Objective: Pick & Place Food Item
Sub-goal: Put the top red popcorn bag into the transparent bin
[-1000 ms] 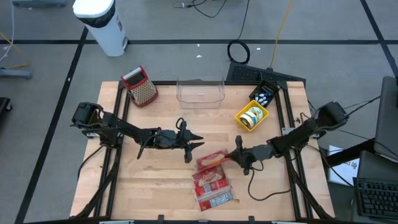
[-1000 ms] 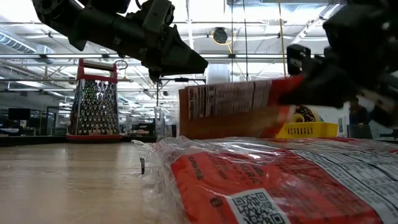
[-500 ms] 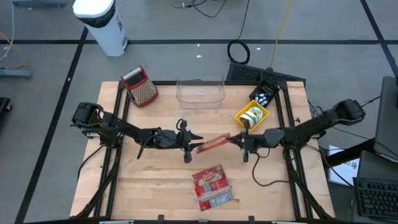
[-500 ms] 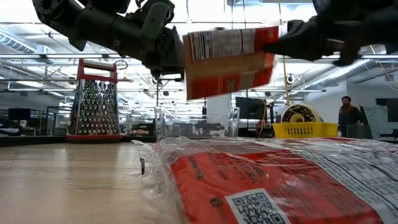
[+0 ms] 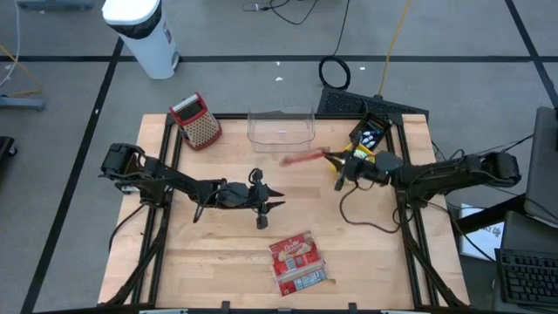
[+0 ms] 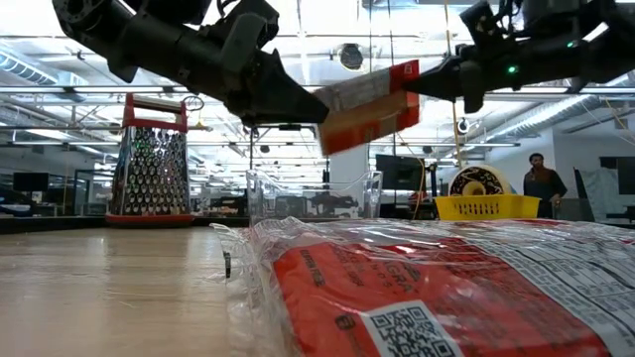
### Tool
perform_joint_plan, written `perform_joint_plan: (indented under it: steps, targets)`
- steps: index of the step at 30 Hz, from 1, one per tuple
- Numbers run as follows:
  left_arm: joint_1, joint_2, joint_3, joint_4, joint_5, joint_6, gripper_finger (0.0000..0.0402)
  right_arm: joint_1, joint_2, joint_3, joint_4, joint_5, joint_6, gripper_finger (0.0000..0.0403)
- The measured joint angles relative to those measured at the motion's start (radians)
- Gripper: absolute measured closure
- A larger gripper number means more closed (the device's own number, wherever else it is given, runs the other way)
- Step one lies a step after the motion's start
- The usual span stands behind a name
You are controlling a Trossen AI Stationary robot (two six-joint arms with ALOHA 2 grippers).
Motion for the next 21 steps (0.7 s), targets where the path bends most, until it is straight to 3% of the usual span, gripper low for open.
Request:
perform_joint_plan:
  steps: [9,13,21]
  targets:
    - [0.0,0.0,0.0,-0.056,0.0,-0.044,0.0298,-0.256,0.089,0.058,0.134,-0.263,0.091,0.0403]
    - [0.0,0.0,0.0,-0.056,0.0,-0.044,0.0298,-0.333,0.21,0.153,0.128,-0.356,0.133,0.0403]
    - [0.0,0.0,0.0,-0.061,0.0,-0.076,0.0298,-0.424,0.506,0.37,0.14,-0.434,0.142,0.0403]
